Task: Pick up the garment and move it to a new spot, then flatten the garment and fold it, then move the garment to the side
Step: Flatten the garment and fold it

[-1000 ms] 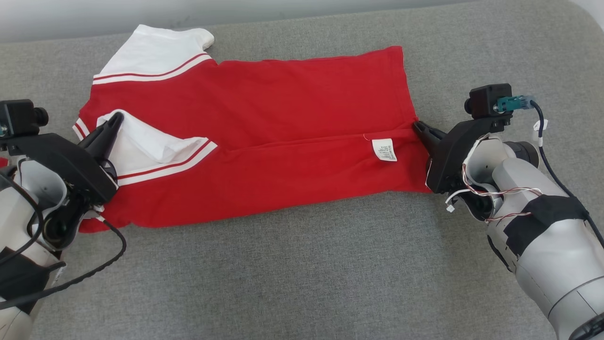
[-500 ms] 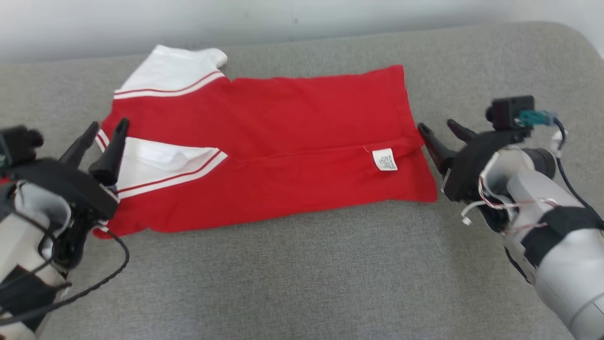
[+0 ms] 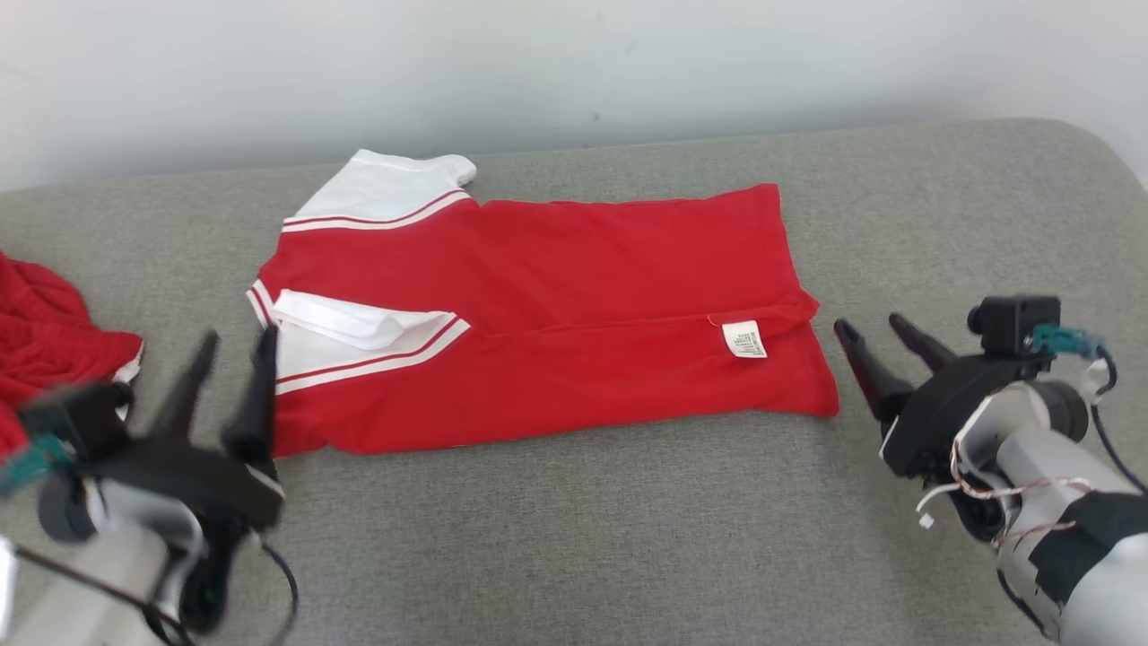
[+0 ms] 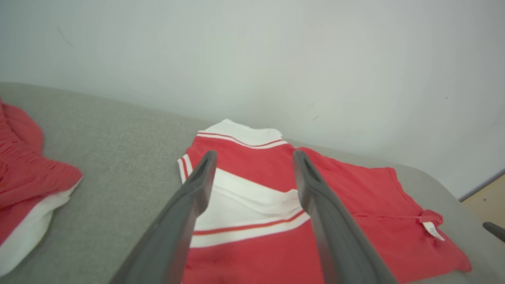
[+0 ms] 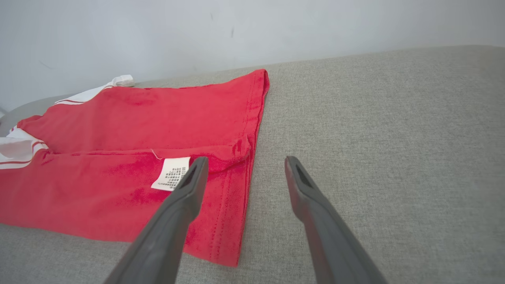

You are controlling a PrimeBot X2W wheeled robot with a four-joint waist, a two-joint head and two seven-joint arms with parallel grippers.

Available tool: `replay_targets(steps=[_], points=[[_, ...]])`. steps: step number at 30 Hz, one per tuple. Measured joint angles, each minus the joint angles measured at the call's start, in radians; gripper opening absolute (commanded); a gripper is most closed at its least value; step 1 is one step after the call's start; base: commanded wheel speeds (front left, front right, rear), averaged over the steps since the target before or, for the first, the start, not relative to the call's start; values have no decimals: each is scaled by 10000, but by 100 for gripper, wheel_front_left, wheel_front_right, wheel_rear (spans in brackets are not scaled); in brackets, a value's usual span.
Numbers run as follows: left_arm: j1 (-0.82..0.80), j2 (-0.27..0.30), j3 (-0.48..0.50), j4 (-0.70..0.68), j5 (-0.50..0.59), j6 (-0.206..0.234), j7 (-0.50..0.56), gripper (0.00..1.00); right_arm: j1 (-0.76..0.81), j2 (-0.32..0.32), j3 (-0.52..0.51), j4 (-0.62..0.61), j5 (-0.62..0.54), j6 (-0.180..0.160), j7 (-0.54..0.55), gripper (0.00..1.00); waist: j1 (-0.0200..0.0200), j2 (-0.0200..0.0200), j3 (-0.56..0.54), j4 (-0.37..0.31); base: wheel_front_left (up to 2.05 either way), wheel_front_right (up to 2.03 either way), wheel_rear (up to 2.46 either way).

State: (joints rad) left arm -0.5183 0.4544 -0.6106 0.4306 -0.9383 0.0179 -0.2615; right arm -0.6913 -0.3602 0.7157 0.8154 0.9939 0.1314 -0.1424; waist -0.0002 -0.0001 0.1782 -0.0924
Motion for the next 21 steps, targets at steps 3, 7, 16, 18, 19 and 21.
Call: replay_targets(steps=[3,7,16,18,19,21], points=[[660,-144,159,-355,422,117,-2,100,269,0,17,-130,-6,0,-52,100,1,0,-49,88,0,0,0],[1237,-247,456,-391,587,165,-2,100,498,-4,-25,-198,-71,0,-130,100,0,0,-23,154,0,0,0],[1444,-391,539,537,1338,-6,-2,100,667,75,-153,-151,-362,0,-58,100,2,0,142,144,0,0,0],[1397,-433,468,859,1532,-56,-2,100,666,155,-167,-111,-454,0,-13,100,2,0,178,121,0,0,0],[1344,-495,474,1009,1499,-125,-2,100,666,209,-174,-102,-491,0,19,100,2,0,192,109,0,0,0],[1231,-604,468,1313,1492,-211,-2,100,666,301,-188,-71,-554,0,96,100,2,0,219,86,0,0,0]])
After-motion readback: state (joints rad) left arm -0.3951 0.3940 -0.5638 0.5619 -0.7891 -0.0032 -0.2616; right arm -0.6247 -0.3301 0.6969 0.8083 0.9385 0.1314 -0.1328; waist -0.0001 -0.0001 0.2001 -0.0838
